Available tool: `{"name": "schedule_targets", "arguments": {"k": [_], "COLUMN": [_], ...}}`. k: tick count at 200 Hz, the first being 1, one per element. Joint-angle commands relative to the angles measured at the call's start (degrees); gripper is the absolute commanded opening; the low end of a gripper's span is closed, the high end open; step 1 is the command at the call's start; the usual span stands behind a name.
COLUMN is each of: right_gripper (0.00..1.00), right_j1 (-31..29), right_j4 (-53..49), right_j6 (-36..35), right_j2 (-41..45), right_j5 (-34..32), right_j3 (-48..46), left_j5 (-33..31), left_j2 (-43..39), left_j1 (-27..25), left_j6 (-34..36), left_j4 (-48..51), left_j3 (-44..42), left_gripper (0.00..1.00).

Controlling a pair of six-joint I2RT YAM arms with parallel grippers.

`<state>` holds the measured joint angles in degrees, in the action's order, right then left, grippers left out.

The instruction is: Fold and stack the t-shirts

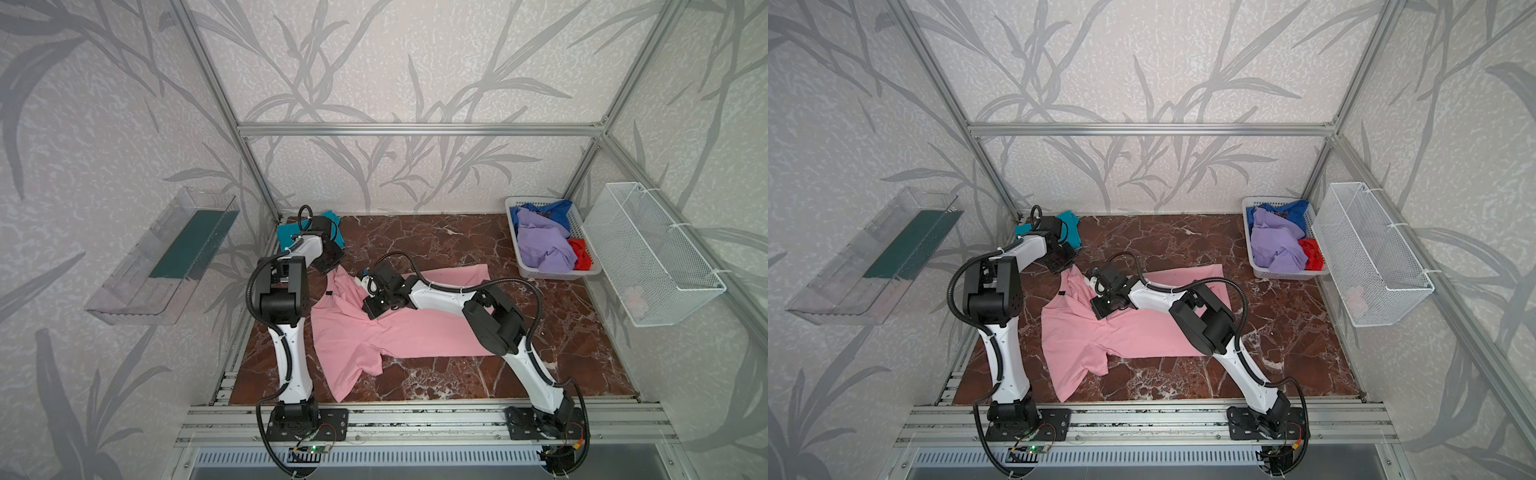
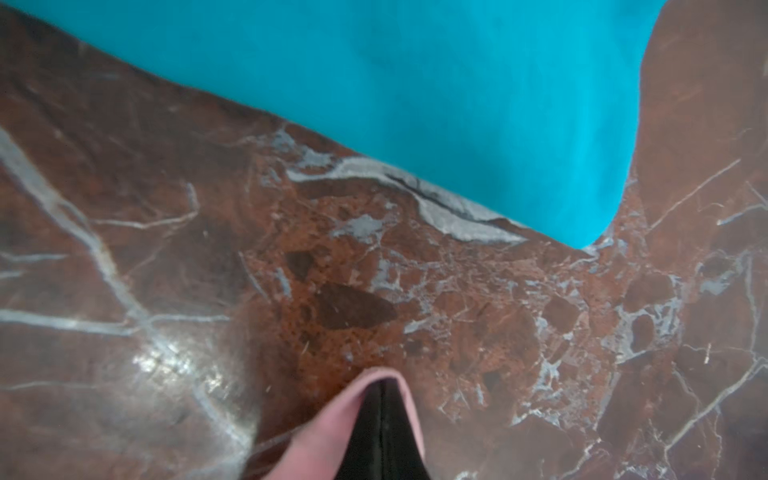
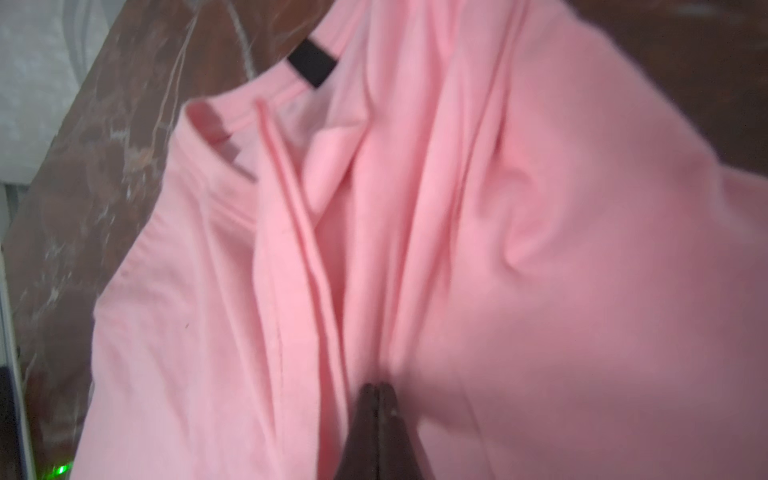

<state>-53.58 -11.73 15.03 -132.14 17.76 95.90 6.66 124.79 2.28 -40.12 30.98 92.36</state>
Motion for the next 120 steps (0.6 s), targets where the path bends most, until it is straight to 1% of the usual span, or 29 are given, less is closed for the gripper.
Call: {"name": "schedule_targets", "arguments": {"k": [1,8,23,48,59,62,68,82,95,98,106,120], "right_gripper": [0.04,0.05,0.06,0.07,0.07,0.07,0.07,0.07,0.07,0.07,0.06,0.04], "right_j1": [-3.7,-4.1,-4.2,-4.5,-4.6,-6.2,-6.8,-6.5,-5.4,-3.2,-0.7,4.3], "right_j4": [-3.5,-2.7,-2.1,-1.8,-0.8,-0.7,-0.8,0.6,2.6,3.0,4.5,3.4], "right_j6": [-5.3,-5.4,-4.3,-4.7,-5.9,-6.2,-6.6,-6.7,-5.2,-4.8,-4.0,-1.8], "right_j2": [4.5,5.4,5.7,7.0,8.3,8.7,9.4,11.4,13.4,13.7,14.4,14.8], "right_j5": [-3.6,-4.6,-4.3,-1.6,-0.9,-1.0,-1.2,-2.3,-6.0,-6.7,-8.3,-11.5], "right_j3": [-7.1,-8.4,-8.5,-8.3,-9.5,-9.8,-10.4,-13.0,-15.9,-16.5,-17.9,-17.7], "left_j5": [-1.8,-1.7,-1.8,-4.8,-6.0,-6.2,-6.6,-7.2,-7.2,-7.4,-7.9,-7.8], "left_j2": [2.6,2.5,1.7,-0.9,-1.5,-1.8,-2.2,-4.0,-6.0,-6.5,-7.4,-8.8], "left_j1": [1.0,1.1,1.3,1.6,2.5,2.7,3.3,4.9,5.6,5.6,5.6,5.6], "left_j6": [0.0,0.0,0.0,0.9,1.4,1.4,1.3,0.8,0.8,0.9,1.2,1.1], "left_j4": [1.3,1.4,1.5,2.9,4.3,4.5,5.0,5.4,5.0,5.0,5.3,5.3], "left_j3": [-0.1,-0.3,-1.2,-3.2,-3.4,-3.5,-3.9,-5.4,-6.9,-7.2,-7.6,-8.4], "left_gripper": [0.0,0.0,0.0,0.0,0.0,0.0,0.0,0.0,0.0,0.0,0.0,0.0]}}
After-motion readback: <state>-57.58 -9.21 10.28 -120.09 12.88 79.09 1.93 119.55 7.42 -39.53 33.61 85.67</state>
